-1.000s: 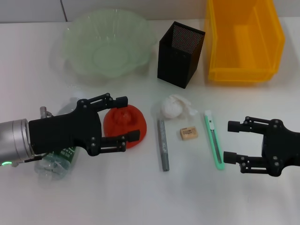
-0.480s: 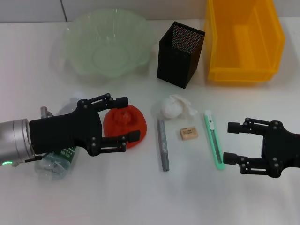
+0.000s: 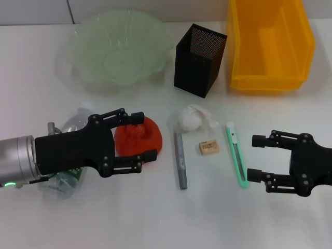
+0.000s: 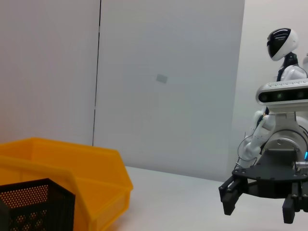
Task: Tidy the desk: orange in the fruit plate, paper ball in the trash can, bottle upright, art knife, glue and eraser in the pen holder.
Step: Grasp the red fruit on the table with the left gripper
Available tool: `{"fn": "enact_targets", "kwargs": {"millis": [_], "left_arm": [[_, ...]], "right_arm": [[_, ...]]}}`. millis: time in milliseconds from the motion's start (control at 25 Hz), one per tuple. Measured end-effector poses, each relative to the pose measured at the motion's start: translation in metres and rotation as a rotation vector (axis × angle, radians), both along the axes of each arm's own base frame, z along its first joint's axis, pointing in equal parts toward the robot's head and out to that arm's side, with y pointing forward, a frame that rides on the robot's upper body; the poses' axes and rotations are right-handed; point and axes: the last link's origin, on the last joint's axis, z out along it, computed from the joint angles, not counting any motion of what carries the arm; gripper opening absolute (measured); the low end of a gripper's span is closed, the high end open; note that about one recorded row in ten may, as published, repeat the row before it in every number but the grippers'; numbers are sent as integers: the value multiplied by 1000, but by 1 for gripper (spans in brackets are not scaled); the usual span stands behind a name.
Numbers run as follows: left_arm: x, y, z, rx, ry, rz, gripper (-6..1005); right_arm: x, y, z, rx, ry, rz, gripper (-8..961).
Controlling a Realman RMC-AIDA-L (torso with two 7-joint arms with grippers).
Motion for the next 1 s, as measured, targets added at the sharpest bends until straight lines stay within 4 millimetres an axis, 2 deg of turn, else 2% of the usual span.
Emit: {"fn": "enact_targets", "kwargs": {"millis": [1000], "left_arm": [[-2,-1,0,1,3,7,842]], "right_arm": [[1,1,-2,1,-3,-9,768]]}}
